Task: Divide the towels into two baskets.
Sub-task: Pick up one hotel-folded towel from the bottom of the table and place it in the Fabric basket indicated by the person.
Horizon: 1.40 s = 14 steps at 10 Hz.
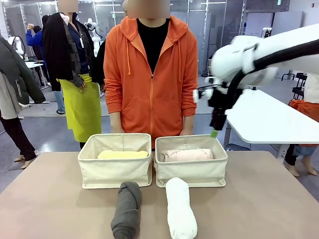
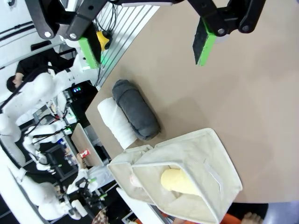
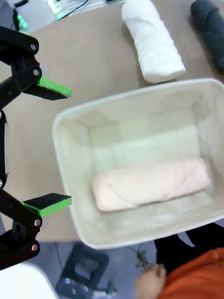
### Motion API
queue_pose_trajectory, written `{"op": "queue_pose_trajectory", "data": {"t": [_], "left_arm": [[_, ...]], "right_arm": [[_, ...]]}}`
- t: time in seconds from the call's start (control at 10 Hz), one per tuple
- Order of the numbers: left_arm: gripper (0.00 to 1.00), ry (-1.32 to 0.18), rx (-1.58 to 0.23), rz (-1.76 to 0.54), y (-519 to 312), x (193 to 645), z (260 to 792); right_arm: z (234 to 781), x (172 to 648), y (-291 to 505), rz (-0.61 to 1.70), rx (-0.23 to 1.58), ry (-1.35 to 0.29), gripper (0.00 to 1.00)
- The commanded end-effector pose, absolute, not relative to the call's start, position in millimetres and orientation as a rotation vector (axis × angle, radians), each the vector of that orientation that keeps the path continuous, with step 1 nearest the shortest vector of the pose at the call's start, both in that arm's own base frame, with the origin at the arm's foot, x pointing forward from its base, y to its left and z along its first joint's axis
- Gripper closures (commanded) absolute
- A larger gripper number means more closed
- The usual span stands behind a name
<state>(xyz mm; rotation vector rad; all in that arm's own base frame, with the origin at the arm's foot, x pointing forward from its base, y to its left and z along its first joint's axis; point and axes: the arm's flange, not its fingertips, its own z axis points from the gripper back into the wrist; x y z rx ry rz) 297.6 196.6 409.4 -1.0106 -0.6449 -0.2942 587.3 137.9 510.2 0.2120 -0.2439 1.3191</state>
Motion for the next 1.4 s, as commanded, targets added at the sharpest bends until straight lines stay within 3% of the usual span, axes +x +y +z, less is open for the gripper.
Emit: {"op": "queue_pose_trajectory", "data": {"t": [0.0, 0.5, 1.0, 1.3], "left_arm": [[0.00, -0.661, -1.022, -0.307, 198, 295, 411], [0.00, -0.661, -1.022, -0.307, 198, 295, 411], [0.00, -0.661, -1.022, -0.307, 198, 295, 411], [0.00, -0.661, -1.022, -0.307, 198, 295, 411]], "right_arm": [[497, 553, 65, 1.136, 0.421, -0.338, 0.00], [456, 485, -131, 0.659, 0.894, -0.517, 0.00], [381, 392, -229, 0.348, 1.022, -0.397, 0.00], [383, 402, -228, 0.401, 0.980, -0.422, 0.00]]}}
